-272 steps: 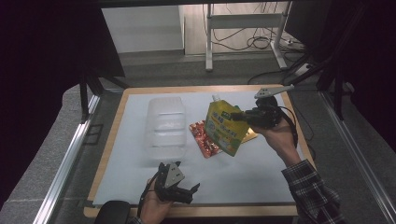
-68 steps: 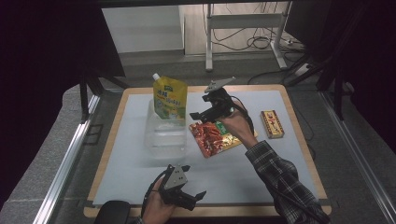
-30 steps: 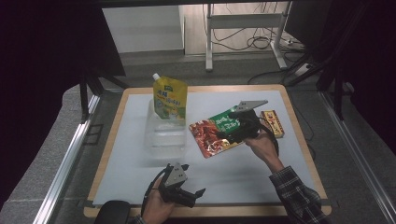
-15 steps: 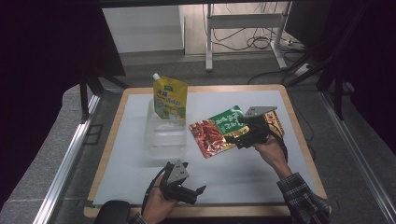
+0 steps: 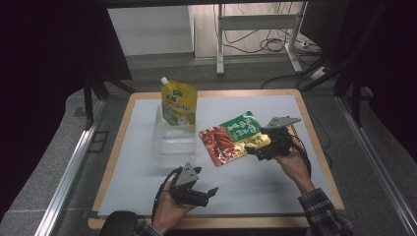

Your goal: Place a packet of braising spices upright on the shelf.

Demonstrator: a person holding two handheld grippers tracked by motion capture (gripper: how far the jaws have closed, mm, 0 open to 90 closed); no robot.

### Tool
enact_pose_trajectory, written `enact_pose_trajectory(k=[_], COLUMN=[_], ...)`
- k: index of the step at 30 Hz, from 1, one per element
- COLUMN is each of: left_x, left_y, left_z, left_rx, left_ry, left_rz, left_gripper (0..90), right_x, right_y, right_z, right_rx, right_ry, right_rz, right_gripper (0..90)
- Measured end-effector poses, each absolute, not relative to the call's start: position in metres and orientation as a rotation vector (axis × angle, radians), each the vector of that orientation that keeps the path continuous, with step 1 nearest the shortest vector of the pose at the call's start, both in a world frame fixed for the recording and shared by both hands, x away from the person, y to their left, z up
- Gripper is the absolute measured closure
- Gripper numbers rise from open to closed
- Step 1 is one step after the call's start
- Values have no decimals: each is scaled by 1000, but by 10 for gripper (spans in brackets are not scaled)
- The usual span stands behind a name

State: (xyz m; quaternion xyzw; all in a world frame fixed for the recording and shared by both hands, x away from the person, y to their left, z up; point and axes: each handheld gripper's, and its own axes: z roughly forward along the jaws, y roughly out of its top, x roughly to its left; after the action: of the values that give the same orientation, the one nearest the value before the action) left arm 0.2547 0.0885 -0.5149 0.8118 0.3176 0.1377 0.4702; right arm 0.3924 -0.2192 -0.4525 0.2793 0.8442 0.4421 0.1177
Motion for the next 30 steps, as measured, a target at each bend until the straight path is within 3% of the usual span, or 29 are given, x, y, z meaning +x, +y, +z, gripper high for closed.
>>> enact_pose_trajectory(k=[4,15,25,30], left_x=[262,285,302,312], left_y=[89,79,66,60], left_z=[-515,-516,-522,-527], left_rx=[1976,1991,1996,2002], left_ry=[769,788,813,840], left_rz=[298,354,409,428], left_gripper=[144,261,416,545], right_x=[392,391,394,397], right_y=[-226,-241,-251,-255], right_z=[-455,-460,-466,-471], right_rx=[834,876,912,937], right_ry=[2460,2447,2438,2444], right_rz=[1290,1272,1245,1231], right_gripper=[5,10,19,22])
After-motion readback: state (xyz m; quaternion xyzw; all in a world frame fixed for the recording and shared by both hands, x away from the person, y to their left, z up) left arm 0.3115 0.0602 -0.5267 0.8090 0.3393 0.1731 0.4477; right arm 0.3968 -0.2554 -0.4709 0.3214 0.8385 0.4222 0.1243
